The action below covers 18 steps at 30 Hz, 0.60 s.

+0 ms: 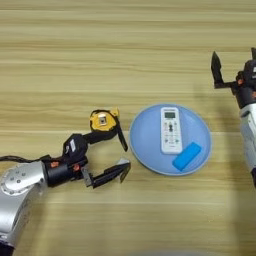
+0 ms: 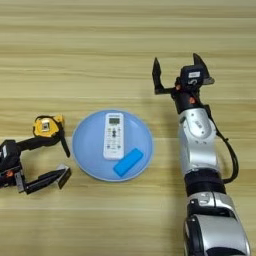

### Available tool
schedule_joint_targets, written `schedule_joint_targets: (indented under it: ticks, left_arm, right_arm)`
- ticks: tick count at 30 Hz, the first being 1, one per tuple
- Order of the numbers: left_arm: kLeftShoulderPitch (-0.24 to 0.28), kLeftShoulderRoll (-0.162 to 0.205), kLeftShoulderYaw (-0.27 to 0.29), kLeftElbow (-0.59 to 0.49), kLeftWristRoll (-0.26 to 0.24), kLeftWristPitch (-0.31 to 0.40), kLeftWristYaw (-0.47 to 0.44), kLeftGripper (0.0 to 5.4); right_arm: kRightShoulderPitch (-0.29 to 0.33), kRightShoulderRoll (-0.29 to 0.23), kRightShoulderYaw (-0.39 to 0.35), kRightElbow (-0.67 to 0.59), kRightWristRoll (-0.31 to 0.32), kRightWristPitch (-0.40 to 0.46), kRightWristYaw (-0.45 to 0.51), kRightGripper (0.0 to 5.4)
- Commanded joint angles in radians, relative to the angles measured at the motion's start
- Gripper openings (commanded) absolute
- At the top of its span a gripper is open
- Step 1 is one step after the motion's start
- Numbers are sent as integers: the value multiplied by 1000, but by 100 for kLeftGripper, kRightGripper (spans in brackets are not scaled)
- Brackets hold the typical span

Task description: Move the objects on the table

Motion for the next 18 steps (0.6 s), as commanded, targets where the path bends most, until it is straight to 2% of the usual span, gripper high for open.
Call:
schedule_joint_targets:
  ticks: [1, 5, 10, 14, 18]
  left_arm:
    - [-12, -7, 18, -30, -27, 0, 0, 531]
    - [-10, -10, 26, -51, -35, -8, 3, 539]
    - [-49, -48, 64, -47, -55, -14, 63, 539]
    - [-94, -89, 88, -5, -20, -49, 135, 539]
    - [-136, -108, 94, 41, 15, -53, 202, 539]
  right_arm:
    - [-27, -7, -6, 8, 8, -9, 6, 540]
    - [-28, -7, -6, 10, 8, -11, 7, 540]
    - [-26, -5, -1, 9, 3, -16, 9, 540]
    - [-20, -4, 5, 1, 1, -19, 15, 540]
    - [-17, -2, 11, -5, 0, -23, 25, 540]
